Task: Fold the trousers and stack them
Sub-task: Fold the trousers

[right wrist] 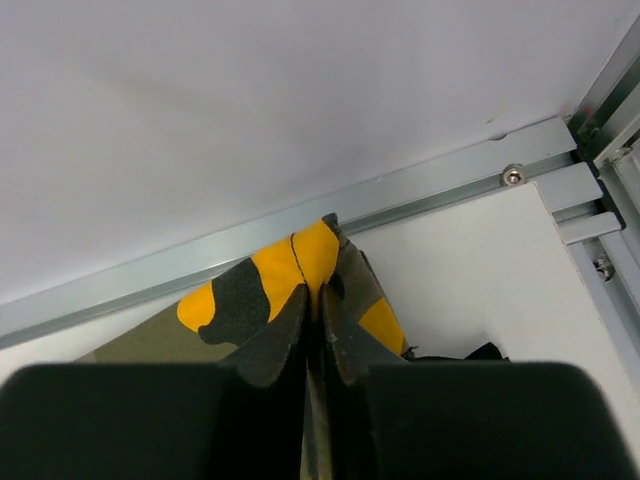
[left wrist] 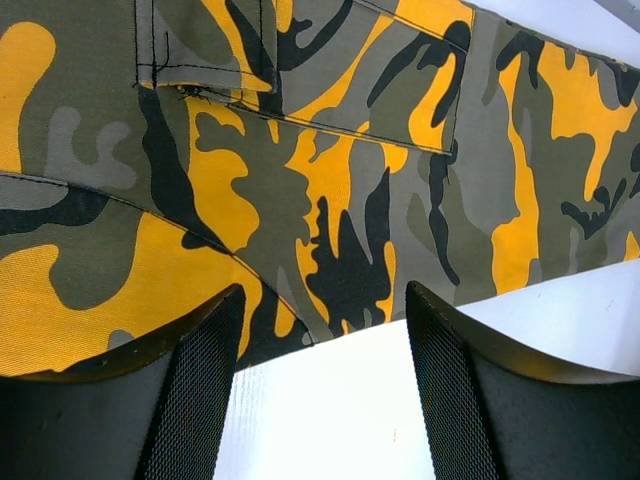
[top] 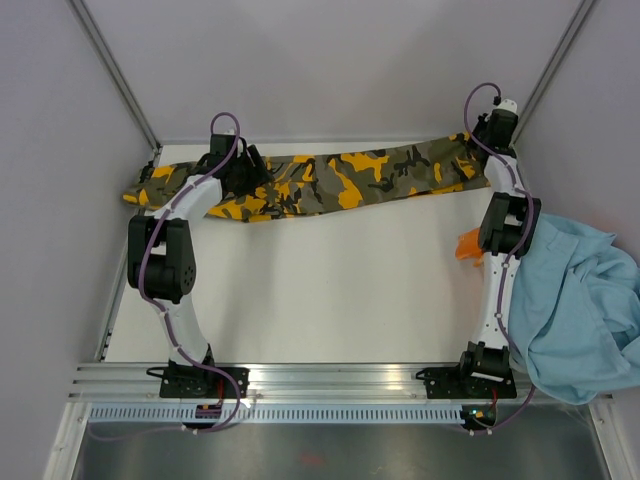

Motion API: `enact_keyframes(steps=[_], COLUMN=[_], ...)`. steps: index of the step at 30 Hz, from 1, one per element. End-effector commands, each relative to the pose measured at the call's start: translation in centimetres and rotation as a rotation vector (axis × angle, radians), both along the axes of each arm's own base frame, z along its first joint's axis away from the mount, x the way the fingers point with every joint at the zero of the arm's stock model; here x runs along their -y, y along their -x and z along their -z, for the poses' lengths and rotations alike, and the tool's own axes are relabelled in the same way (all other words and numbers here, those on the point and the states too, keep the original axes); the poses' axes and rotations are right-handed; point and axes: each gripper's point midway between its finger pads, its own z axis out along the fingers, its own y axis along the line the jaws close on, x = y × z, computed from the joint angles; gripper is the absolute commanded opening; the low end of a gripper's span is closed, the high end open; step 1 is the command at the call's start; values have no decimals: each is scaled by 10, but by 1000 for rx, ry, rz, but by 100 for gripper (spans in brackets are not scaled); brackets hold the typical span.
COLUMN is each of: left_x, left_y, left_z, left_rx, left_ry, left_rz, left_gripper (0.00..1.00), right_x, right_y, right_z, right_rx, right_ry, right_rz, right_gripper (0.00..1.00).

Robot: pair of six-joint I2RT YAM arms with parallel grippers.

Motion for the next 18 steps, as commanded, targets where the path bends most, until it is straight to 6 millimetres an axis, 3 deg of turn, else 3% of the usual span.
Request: enact_keyframes(steps=[1,2,4,5,7,8,10,11,12,13,14,15,18], left_x=[3,3,6,6,7,7,7,7,8,9,10,12,17], left_y=[-1,0,1,1,3,4,8,9,11,15,17,20,31], left_z=[-4,-2,-2,-2,-4,-4,-3,-9,-12,-10,-16,-17,-21], left_rx=[19,14,13,13,15,14,14,30,36,38,50,54,64], left_ry=[12,13,23,25,29,30,34,39,50,54,59,63,62], left_rz=[9,9,17,17,21,23,20,19,19,21,26,32,53], left_gripper=[71,71,71,71,70,70,70,70,70,70,70,70,70], right_x=[15,14,7,3,-7,-9,-10,-9,-13,-15,-17,-18,-6], right_y=[-9,-8,-6,-5,0,4,16,23,32,38,45,54,75], right_z=[-13,-12,-16,-17,-33,-54,-61,-92,-80,-87,-116,-104,-106], right_rx=[48,44,32,26,19,34,-6,27,-4,0,37,3,-56], right_ry=[31,31,26,21,9,8,-29,-35,-75,-86,-84,-93,-68], right_rz=[29,22,-22,-45,-97,-97,-72,-51,-42,-46,-50,-45,18], right_gripper=[16,40,69,95,98,98,98,98,98,98,98,98,98])
